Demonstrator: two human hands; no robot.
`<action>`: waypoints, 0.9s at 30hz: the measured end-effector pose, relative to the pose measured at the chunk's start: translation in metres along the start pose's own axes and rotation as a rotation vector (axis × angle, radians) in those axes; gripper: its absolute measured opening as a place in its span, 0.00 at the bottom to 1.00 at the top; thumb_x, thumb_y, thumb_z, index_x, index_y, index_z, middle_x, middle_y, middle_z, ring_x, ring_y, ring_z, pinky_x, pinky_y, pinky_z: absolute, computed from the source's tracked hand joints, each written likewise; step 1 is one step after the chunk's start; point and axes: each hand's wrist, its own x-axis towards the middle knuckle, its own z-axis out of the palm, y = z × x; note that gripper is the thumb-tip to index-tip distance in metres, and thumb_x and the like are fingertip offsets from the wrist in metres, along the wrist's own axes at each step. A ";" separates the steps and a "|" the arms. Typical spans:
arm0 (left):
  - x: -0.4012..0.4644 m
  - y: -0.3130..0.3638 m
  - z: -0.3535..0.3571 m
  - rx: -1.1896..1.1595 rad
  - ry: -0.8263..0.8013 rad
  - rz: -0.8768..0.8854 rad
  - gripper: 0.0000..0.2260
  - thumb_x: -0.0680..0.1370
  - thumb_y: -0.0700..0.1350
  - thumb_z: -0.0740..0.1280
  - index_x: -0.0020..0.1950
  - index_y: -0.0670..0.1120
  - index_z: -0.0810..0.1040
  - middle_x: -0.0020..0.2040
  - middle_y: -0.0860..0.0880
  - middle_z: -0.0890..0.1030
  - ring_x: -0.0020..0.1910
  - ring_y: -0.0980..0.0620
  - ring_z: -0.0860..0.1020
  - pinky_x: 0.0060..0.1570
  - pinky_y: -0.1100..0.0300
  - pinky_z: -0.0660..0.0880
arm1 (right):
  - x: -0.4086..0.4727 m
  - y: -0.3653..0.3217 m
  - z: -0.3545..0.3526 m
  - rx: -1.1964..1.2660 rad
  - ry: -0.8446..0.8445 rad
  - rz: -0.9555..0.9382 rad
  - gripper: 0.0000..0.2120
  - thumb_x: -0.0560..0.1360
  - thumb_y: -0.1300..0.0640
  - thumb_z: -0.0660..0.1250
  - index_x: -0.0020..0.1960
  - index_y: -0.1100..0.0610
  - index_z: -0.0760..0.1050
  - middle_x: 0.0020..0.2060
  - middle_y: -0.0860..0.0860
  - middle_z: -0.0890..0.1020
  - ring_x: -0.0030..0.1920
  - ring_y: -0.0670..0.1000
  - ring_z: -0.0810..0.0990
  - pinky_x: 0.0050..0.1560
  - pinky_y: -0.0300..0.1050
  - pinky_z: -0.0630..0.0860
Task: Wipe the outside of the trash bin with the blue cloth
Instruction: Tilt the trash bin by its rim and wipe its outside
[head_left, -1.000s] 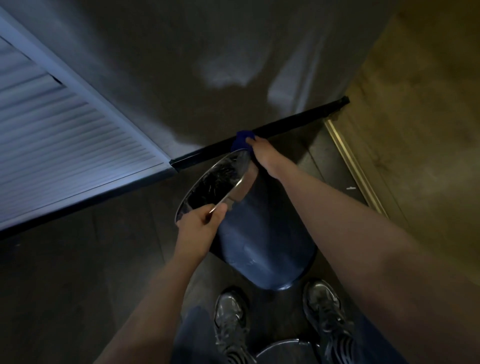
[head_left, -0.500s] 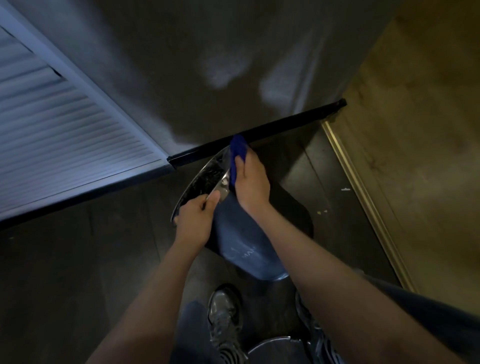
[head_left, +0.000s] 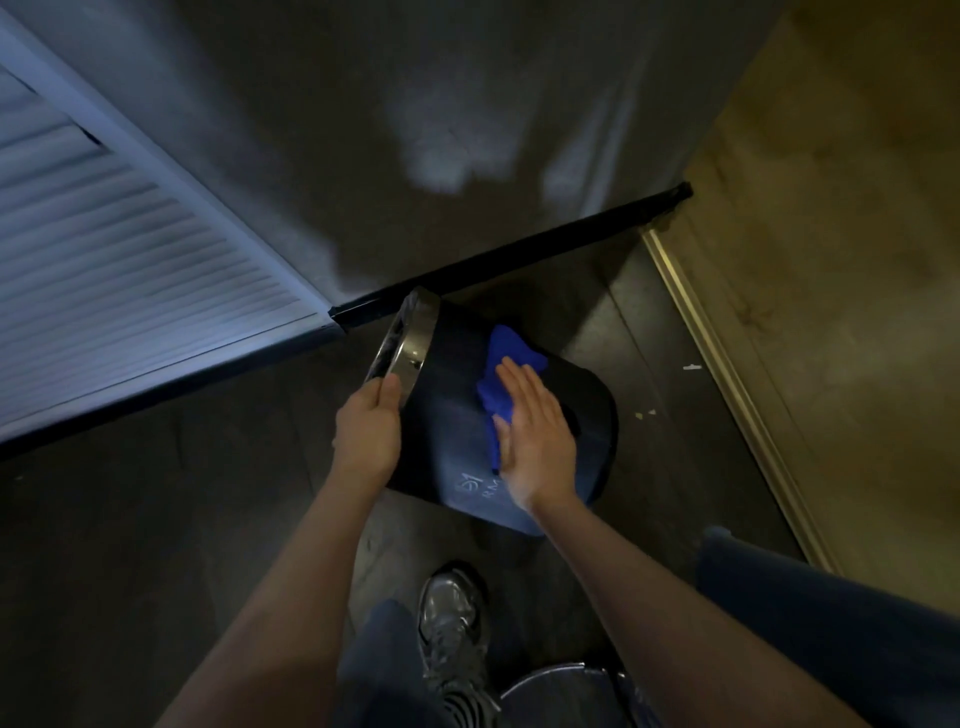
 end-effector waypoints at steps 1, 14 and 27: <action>0.000 0.001 0.000 -0.010 -0.007 -0.009 0.15 0.80 0.50 0.55 0.35 0.50 0.72 0.43 0.42 0.76 0.45 0.41 0.74 0.58 0.45 0.69 | -0.002 0.012 -0.002 0.045 0.012 0.063 0.22 0.77 0.53 0.54 0.69 0.58 0.65 0.68 0.54 0.72 0.69 0.54 0.68 0.68 0.42 0.60; -0.004 0.015 0.013 0.047 0.018 0.079 0.15 0.80 0.48 0.54 0.34 0.50 0.69 0.42 0.44 0.77 0.51 0.40 0.75 0.61 0.45 0.68 | 0.103 -0.047 -0.006 0.210 0.047 0.415 0.13 0.78 0.60 0.55 0.54 0.63 0.75 0.55 0.62 0.79 0.55 0.61 0.76 0.53 0.50 0.68; -0.007 -0.003 0.005 0.025 0.000 0.135 0.15 0.79 0.46 0.56 0.33 0.46 0.72 0.33 0.48 0.74 0.38 0.48 0.71 0.45 0.54 0.67 | 0.083 -0.067 -0.003 0.368 0.025 0.221 0.17 0.78 0.58 0.55 0.66 0.59 0.67 0.65 0.58 0.73 0.65 0.57 0.70 0.62 0.46 0.65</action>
